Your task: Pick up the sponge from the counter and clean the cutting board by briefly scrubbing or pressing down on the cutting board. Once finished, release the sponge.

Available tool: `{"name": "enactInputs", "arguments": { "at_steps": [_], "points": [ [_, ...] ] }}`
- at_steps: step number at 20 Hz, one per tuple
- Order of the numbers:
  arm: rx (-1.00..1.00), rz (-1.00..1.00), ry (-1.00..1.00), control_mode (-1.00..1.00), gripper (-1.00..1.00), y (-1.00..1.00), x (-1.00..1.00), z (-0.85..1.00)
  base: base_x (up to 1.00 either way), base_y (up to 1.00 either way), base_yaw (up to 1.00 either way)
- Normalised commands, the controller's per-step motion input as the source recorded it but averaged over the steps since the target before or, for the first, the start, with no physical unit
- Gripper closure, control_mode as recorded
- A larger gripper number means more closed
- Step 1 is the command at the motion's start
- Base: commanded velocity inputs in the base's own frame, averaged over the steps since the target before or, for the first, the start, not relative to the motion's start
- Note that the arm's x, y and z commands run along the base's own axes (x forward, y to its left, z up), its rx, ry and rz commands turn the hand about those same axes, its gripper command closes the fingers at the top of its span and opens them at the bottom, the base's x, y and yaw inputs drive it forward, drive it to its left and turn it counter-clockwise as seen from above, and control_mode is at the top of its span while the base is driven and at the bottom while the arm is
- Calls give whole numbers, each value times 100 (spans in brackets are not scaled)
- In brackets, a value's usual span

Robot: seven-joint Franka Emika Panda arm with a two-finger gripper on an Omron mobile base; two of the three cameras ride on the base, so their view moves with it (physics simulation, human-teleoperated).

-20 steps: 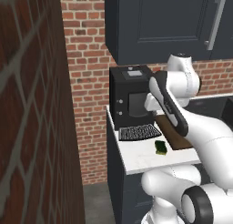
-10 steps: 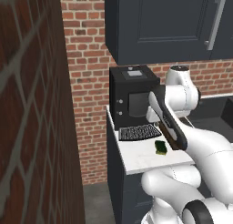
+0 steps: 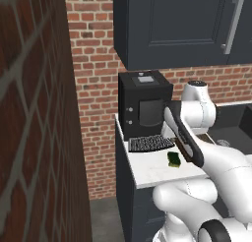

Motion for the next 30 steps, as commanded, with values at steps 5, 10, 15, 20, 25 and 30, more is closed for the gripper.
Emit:
{"name": "enactInputs", "arguments": {
  "at_steps": [5, 10, 15, 20, 25, 30],
  "points": [
    [14, -10, 0, -100, -100, -36, 0, -45, 0, 0, 0],
    [3, -9, 2, -100, -100, -9, 1, -46, 0, 0, 0],
    [-2, -7, 7, -100, -100, 0, 16, -45, 0, 0, 0],
    [-1, 0, 11, -100, -100, 0, 29, -32, 0, 0, 0],
    [0, 0, 16, -100, -100, 0, 46, -20, 0, 0, 0],
    [-3, 0, 13, -100, -100, 0, 41, -10, 0, 0, 0]
  ]
}}
